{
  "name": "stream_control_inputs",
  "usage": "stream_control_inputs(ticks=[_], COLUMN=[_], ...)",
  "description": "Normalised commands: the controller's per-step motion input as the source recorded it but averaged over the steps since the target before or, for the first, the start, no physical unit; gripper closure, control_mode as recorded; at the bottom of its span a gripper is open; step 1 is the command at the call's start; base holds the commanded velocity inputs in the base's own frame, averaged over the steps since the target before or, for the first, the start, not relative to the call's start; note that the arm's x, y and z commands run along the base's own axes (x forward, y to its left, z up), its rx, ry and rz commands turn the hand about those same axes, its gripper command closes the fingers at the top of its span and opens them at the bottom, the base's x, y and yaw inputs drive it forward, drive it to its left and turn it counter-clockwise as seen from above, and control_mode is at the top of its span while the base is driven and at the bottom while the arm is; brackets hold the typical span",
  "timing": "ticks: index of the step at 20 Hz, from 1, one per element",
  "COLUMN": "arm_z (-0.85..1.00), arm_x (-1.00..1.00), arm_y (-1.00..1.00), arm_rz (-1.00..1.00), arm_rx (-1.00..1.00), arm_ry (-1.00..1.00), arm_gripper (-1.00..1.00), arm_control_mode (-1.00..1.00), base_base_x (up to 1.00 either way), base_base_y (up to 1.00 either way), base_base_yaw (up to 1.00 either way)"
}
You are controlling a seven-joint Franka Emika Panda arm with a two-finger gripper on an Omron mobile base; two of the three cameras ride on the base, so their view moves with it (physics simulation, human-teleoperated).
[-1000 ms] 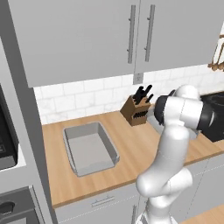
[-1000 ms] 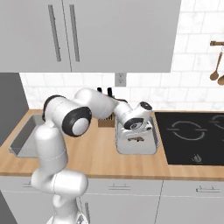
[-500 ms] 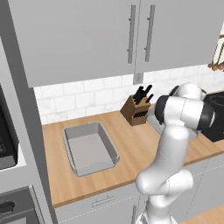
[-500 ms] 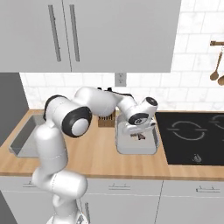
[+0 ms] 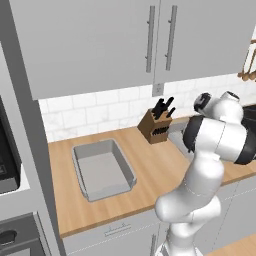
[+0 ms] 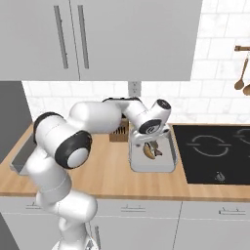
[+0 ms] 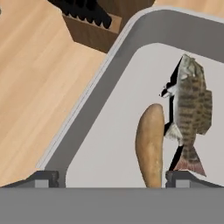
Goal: Place one sweet potato and one fish in each tupperware on the nearby counter, to pack two identical lunches.
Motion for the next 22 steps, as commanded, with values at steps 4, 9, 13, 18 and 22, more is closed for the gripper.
stream_control_inputs(ticks=[4, 9, 13, 18, 22], arm_z=[0.19, 0.19, 0.46, 0.59, 0.32], arm_x=[-0.85, -0.99, -0.65, -0.44, -0.66], arm_y=[0.55, 0.73, 0.78, 0.92, 0.88], arm_rz=[0.0, -0.14, -0.34, -0.35, -0.34], arm_rx=[-0.11, -0.12, -0.09, -0.05, 0.0], arm_ry=[-0.15, -0.24, -0.14, -0.17, -0.13], arm_gripper=[-1.0, -1.0, -1.0, -1.0, -1.0], arm_control_mode=[-1.0, -1.0, -1.0, -1.0, -1.0], base_base_x=[0.0, 0.0, 0.0, 0.0, 0.0], base_base_y=[0.0, 0.0, 0.0, 0.0, 0.0], base_base_yaw=[0.0, 0.0, 0.0, 0.0, 0.0])
